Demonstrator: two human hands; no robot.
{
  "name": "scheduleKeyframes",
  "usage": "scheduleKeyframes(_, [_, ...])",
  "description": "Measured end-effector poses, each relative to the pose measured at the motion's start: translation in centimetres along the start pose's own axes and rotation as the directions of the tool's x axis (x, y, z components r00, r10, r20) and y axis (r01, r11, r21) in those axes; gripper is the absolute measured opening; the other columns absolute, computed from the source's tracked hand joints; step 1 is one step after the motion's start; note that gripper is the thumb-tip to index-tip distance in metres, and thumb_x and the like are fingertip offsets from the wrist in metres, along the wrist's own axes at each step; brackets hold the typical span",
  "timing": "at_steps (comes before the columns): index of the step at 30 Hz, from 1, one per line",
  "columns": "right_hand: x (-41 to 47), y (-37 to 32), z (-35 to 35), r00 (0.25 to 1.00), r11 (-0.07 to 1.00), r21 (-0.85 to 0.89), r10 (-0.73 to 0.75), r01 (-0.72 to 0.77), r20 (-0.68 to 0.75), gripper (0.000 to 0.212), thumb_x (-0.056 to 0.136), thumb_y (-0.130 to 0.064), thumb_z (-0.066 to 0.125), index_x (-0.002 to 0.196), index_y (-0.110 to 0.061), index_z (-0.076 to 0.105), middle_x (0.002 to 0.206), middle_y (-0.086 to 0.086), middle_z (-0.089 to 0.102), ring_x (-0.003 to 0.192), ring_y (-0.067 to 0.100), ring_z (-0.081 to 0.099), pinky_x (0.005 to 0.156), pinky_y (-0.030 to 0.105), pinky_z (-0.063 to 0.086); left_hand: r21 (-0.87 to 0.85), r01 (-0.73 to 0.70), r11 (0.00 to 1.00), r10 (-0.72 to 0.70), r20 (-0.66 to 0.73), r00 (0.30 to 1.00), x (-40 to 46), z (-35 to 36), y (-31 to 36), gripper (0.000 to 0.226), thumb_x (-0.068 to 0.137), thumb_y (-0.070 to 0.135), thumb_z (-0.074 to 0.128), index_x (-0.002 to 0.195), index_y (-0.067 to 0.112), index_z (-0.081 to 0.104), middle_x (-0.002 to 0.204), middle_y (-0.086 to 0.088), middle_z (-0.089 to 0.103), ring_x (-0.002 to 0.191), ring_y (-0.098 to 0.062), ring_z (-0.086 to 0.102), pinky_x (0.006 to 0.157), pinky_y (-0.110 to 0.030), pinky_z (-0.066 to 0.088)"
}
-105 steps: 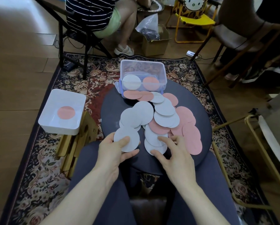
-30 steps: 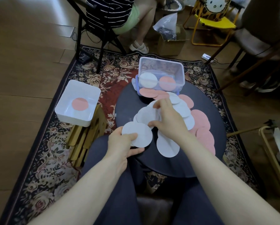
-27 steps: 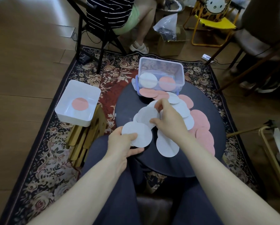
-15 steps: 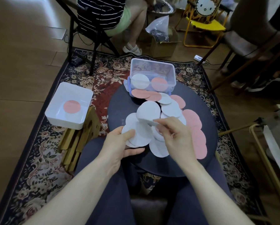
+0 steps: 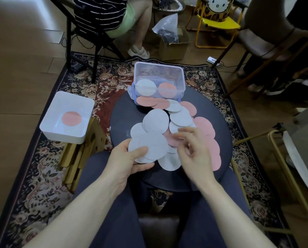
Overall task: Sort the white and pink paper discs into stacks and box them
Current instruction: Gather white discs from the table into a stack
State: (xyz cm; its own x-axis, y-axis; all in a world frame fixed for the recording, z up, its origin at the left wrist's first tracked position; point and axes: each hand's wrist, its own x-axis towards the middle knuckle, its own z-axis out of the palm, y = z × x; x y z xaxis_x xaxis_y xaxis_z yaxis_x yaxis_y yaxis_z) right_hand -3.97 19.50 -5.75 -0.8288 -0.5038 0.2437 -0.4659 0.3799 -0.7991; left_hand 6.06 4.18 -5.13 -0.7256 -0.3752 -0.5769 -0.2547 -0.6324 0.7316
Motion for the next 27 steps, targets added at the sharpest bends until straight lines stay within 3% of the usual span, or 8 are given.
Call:
scheduleKeyframes(2, [1.9,0.9,-0.7,0.996,0.99,-0.117,0.072,-0.079,-0.058,0.029,0.084,-0.012,0.062,0.107,-0.03,0.062,0.114,-0.008,0.049,0.085,0.001,0.052,0.074,0.021,0.044,-0.005,0.001,1.0,-0.001,-0.013,1.0,0.1,0.0,0.0,0.022,0.087,0.001,0.065,0.108,0.005,0.063,0.103,-0.011,0.073,0.085,-0.026,0.072,0.063,-0.035,0.061])
scheduleKeyframes(5, [4.2,2.4,-1.5,0.981,0.926,-0.33,0.196,-0.185,-0.001,0.048,0.081,-0.032,0.07,0.126,-0.025,0.055,0.125,-0.003,0.043,0.116,0.015,0.047,0.086,0.03,0.041,-0.019,0.002,1.0,-0.003,-0.02,1.0,0.2,0.0,0.0,0.019,0.086,-0.001,0.064,0.104,0.005,0.063,0.099,-0.01,0.074,0.081,-0.025,0.073,0.062,-0.035,0.061])
scheduleKeyframes(10, [5.0,3.2,-1.5,0.985,0.886,-0.449,0.157,-0.11,0.069,0.048,0.076,-0.041,0.074,0.119,-0.022,0.061,0.125,0.003,0.048,0.121,0.021,0.043,0.093,0.031,0.035,-0.019,0.019,1.0,-0.02,-0.035,0.999,0.3,-0.1,0.0,0.021,0.086,-0.002,0.064,0.106,0.005,0.063,0.097,-0.01,0.074,0.077,-0.024,0.074,0.062,-0.036,0.062])
scheduleKeyframes(14, [3.6,3.0,-1.2,0.994,0.889,-0.453,0.099,-0.067,0.048,0.034,0.075,-0.041,0.073,0.1,-0.024,0.057,0.107,-0.006,0.051,0.089,0.015,0.049,0.06,0.02,0.033,-0.015,0.027,1.0,-0.028,-0.037,0.999,0.2,-0.1,0.0,0.021,0.086,-0.003,0.064,0.106,0.004,0.062,0.097,-0.011,0.074,0.075,-0.023,0.074,0.062,-0.036,0.062])
scheduleKeyframes(16, [3.0,2.8,-1.1,0.996,0.892,-0.447,0.087,-0.065,0.029,0.032,0.074,-0.039,0.074,0.093,-0.023,0.053,0.103,-0.007,0.05,0.076,0.01,0.047,0.054,0.016,0.027,-0.012,0.029,0.999,-0.03,-0.039,0.999,0.2,-0.1,0.0,0.022,0.086,-0.003,0.064,0.106,0.004,0.062,0.098,-0.012,0.073,0.076,-0.024,0.074,0.062,-0.036,0.062])
scheduleKeyframes(21, [2.5,2.1,-1.6,0.988,0.944,-0.292,0.154,-0.155,-0.029,0.057,0.071,-0.033,0.079,0.118,-0.025,0.049,0.117,-0.012,0.046,0.092,0.002,0.046,0.065,0.011,0.033,-0.008,0.032,0.999,-0.032,-0.036,0.999,0.2,-0.1,0.0,0.023,0.086,-0.002,0.063,0.108,0.004,0.062,0.101,-0.013,0.073,0.077,-0.024,0.073,0.061,-0.036,0.061])
scheduleKeyframes(24, [2.0,1.6,-2.1,0.991,0.973,-0.187,0.131,-0.132,-0.022,0.067,0.072,-0.028,0.078,0.13,-0.028,0.044,0.123,-0.014,0.048,0.11,0.008,0.045,0.08,0.025,0.042,-0.003,0.036,0.999,-0.036,-0.029,0.999,0.2,-0.1,-0.1,0.024,0.086,-0.002,0.064,0.109,0.004,0.062,0.101,-0.013,0.073,0.078,-0.025,0.074,0.06,-0.035,0.061])
scheduleKeyframes(27, [1.3,1.5,-2.3,0.994,0.989,-0.098,0.112,-0.113,-0.021,0.064,0.073,-0.021,0.077,0.128,-0.029,0.046,0.12,-0.012,0.05,0.11,0.014,0.049,0.084,0.034,0.048,0.006,0.043,0.999,-0.042,-0.03,0.999,0.2,-0.1,-0.3,0.023,0.085,-0.002,0.065,0.107,0.005,0.062,0.099,-0.011,0.074,0.08,-0.025,0.073,0.06,-0.035,0.061])
